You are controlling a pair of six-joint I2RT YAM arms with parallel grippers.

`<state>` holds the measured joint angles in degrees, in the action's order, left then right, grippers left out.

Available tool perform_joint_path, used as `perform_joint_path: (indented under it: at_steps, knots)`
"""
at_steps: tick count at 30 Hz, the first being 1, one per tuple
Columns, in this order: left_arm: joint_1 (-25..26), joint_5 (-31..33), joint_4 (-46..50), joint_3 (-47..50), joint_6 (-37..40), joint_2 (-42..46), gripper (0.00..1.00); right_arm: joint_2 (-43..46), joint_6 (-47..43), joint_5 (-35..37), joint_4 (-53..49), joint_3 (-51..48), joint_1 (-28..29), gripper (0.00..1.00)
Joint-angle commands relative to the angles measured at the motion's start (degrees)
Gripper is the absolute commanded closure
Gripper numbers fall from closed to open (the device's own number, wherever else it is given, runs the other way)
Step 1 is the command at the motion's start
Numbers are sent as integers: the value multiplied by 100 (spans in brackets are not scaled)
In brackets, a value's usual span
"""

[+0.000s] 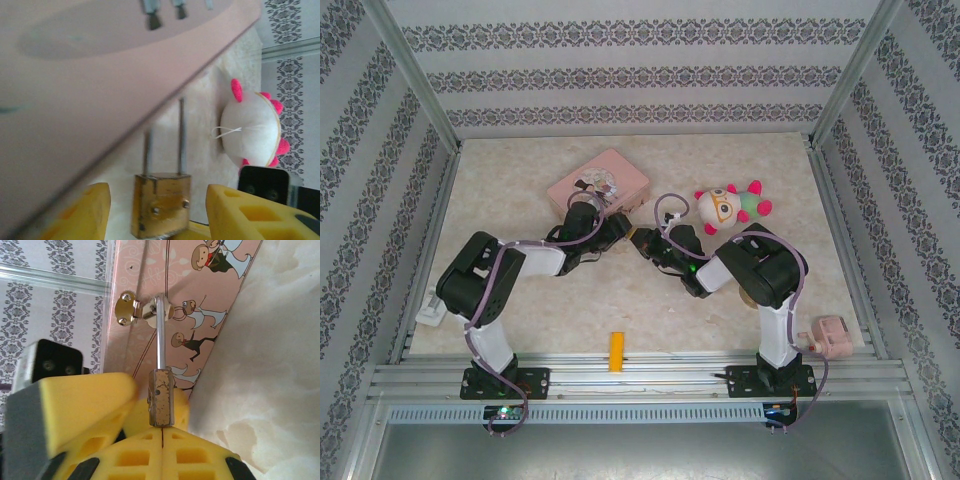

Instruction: Unlock the padlock with the key

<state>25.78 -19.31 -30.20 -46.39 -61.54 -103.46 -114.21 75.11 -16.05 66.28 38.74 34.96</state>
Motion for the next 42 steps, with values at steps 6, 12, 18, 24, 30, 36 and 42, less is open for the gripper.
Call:
perform_joint_path:
  at_steps: [6, 12, 18, 24, 30, 36, 42]
  knots:
    - [-222, -330, -912, -89, -221, -465, 58, -113, 39, -29, 324, 239, -82, 98]
    - [-254, -478, -1419, -63, -431, -709, 64, -171, 65, -29, 350, 274, -81, 98]
    - [-273, -553, -1771, -12, -522, -834, 73, -176, 78, -19, 368, 276, -86, 98]
    - [-292, -556, -1932, 64, -518, -851, 91, -134, 65, -21, 355, 249, -95, 91]
    - [-300, -598, -2095, 178, -527, -848, 100, -67, 23, 10, 355, 128, -109, 82]
    - [-282, -514, -1841, 404, -312, -534, 100, 146, -96, 136, 300, -178, -112, 79]
    - [-195, -435, -1600, 737, -235, -5, 100, 368, -216, 243, 201, -478, -121, 77]
